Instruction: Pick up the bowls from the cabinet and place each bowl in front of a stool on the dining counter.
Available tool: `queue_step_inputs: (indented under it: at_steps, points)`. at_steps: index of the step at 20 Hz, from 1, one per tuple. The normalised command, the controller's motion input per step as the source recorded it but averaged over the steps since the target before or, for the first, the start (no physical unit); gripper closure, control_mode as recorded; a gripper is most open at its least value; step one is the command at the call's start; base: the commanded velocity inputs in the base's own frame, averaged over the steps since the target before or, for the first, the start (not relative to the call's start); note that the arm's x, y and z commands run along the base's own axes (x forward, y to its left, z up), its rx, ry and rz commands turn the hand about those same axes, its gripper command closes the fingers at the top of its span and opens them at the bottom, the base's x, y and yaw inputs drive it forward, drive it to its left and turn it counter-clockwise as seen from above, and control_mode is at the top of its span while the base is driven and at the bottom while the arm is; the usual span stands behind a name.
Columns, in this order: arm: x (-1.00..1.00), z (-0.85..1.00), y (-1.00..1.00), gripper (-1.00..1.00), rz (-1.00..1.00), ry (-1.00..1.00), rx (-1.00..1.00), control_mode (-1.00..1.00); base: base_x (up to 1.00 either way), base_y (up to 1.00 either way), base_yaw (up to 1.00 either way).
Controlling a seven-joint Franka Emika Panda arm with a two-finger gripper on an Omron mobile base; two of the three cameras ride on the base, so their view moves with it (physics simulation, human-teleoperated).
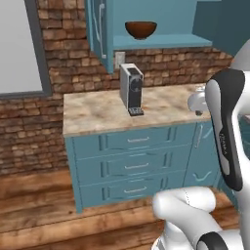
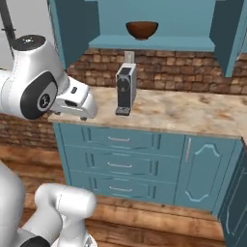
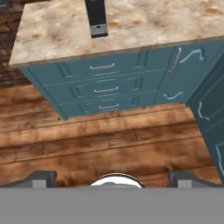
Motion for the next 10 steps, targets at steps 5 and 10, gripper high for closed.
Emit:
queue_step_inputs:
  at_steps: [5, 10]
  points:
    - [0.00, 0.00, 0.00, -1.00, 0.00, 0.00, 0.00, 1.00, 1.00, -0.24, -0.08]
    - [0.00, 0.00, 0.00, -1.00, 0.00, 0.00, 0.00, 1.00, 1.00, -0.26, -0.08]
